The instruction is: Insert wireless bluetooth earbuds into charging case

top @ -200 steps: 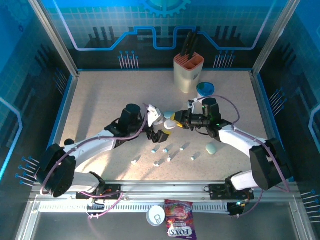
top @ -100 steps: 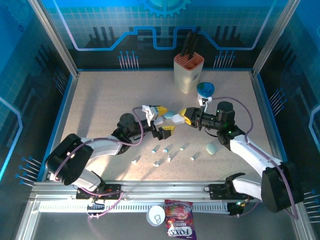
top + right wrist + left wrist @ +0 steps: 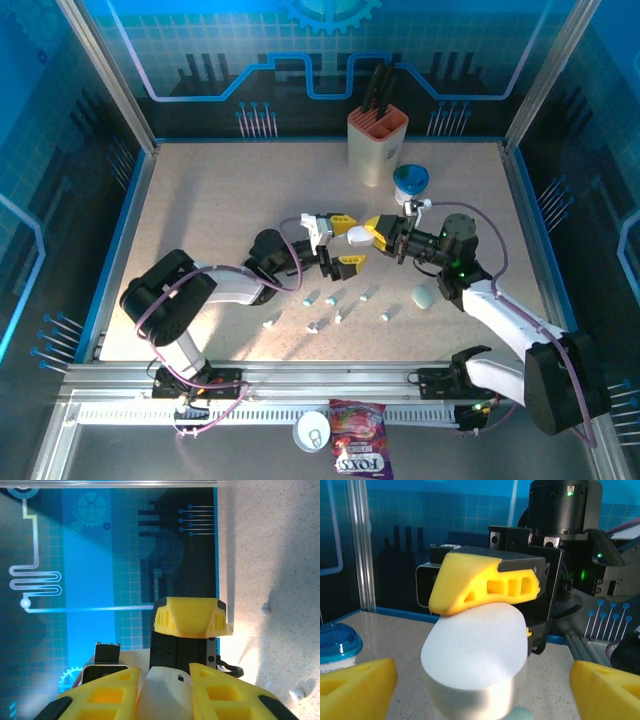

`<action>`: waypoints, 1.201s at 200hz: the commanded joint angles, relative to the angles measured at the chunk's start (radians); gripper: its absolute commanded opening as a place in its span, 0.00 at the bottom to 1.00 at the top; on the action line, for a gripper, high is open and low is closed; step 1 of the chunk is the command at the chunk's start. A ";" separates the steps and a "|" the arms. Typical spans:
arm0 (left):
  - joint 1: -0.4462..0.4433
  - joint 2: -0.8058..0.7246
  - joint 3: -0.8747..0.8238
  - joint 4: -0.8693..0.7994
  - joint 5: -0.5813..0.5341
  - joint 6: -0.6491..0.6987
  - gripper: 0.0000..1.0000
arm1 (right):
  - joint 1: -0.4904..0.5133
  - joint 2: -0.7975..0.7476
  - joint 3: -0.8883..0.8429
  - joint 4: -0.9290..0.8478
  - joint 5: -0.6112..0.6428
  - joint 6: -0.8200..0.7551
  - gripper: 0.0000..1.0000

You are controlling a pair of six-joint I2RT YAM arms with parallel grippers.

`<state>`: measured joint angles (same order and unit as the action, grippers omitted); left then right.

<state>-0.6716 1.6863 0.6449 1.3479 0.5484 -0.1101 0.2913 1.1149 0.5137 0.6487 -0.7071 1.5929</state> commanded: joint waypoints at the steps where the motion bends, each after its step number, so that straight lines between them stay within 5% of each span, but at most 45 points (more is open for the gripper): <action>1: -0.004 0.021 0.040 0.054 0.037 -0.014 0.82 | -0.011 -0.023 -0.026 0.118 0.017 0.068 0.22; 72: -0.005 0.044 0.100 0.054 0.090 -0.096 0.59 | -0.011 -0.021 -0.065 0.203 0.041 0.118 0.22; 240: -0.015 0.087 0.122 0.054 0.093 -0.086 0.61 | -0.028 -0.024 -0.104 0.298 0.084 0.158 0.22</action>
<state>-0.6750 1.7535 0.7448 1.3903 0.6052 -0.1860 0.2848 1.1122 0.4240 0.8654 -0.6464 1.7473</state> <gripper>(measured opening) 0.598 0.259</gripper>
